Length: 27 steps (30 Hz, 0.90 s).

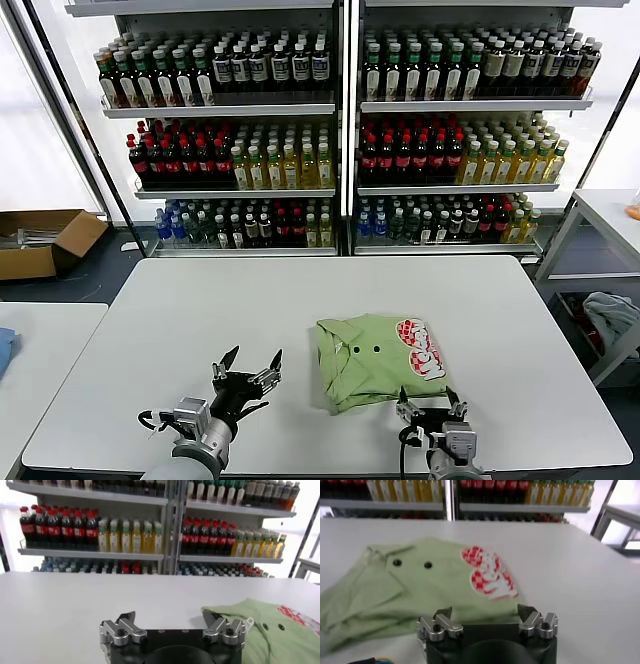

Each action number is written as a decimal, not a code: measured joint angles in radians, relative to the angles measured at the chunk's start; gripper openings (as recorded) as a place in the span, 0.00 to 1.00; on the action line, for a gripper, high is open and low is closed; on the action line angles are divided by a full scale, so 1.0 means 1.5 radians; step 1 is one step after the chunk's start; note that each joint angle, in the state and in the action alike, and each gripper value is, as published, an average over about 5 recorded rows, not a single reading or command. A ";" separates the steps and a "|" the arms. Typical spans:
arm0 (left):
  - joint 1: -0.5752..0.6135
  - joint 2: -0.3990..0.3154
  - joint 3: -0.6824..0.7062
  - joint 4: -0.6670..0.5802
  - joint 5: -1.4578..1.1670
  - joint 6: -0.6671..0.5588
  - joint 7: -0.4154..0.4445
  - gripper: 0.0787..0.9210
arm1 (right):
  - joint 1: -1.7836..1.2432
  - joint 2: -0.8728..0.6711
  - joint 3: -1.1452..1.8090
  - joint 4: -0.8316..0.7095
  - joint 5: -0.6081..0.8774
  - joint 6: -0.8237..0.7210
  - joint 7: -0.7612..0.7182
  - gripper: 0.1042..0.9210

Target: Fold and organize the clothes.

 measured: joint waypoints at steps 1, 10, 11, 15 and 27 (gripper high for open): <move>0.000 -0.001 -0.001 -0.002 0.000 -0.003 0.000 0.88 | 0.000 -0.002 0.008 0.013 -0.003 0.000 -0.004 0.88; 0.004 -0.020 -0.019 -0.014 0.011 -0.047 0.010 0.88 | 0.000 -0.018 0.120 0.091 -0.020 0.013 -0.045 0.88; 0.004 -0.023 -0.021 -0.013 0.015 -0.055 0.012 0.88 | -0.001 -0.018 0.133 0.093 -0.020 0.015 -0.048 0.88; 0.008 -0.033 -0.029 -0.010 0.036 -0.086 0.019 0.88 | -0.001 -0.015 0.170 0.092 -0.019 0.020 -0.056 0.88; 0.024 -0.045 -0.073 -0.010 0.054 -0.138 0.026 0.88 | 0.017 -0.003 0.204 0.067 -0.033 0.023 -0.073 0.88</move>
